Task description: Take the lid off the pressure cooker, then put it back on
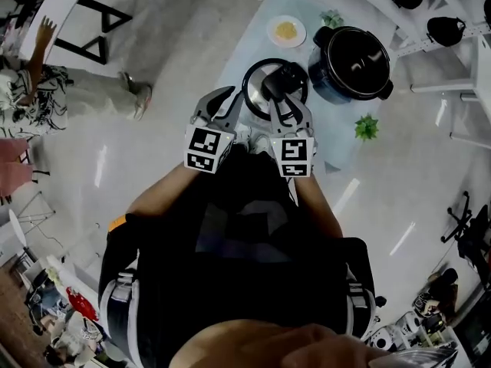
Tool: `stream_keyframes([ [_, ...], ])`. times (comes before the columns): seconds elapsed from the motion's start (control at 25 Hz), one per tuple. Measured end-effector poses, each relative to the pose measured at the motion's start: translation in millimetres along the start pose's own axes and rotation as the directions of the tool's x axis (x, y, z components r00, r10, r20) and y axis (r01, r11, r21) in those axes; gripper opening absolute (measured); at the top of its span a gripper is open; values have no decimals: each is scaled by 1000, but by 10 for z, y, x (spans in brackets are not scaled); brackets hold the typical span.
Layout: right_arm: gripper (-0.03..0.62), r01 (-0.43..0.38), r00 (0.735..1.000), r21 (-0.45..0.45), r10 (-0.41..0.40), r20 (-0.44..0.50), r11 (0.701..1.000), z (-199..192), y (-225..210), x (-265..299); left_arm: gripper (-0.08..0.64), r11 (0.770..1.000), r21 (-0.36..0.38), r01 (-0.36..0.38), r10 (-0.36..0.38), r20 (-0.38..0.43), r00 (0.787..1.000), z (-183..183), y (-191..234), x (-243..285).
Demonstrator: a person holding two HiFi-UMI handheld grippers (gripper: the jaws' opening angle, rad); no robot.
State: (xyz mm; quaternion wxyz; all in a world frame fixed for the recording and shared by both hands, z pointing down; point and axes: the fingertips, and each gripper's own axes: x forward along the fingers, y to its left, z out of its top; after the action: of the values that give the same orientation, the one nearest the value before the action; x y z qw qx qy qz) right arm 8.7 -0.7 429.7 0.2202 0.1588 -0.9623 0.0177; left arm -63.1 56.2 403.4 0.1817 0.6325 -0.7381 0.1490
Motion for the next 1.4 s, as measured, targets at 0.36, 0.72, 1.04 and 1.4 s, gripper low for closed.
stream_keyframes([
  [0.36,37,52,999,24,-52,15,998,121,47,-260,26,997,48,66,-67,18,998,-14,-266,-211],
  [0.72,35,216,976,53,-217,14,975,447,376,-20,21,976,93,196,-202,61,978,19,308,-307],
  [1.04,35,413,910,190,-413,-44,891,539,736,167,18,912,167,376,-389,58,919,133,800,-293],
  [1.4,35,603,795,276,-590,-138,748,405,1116,95,17,785,230,575,-592,6,806,18,904,-350],
])
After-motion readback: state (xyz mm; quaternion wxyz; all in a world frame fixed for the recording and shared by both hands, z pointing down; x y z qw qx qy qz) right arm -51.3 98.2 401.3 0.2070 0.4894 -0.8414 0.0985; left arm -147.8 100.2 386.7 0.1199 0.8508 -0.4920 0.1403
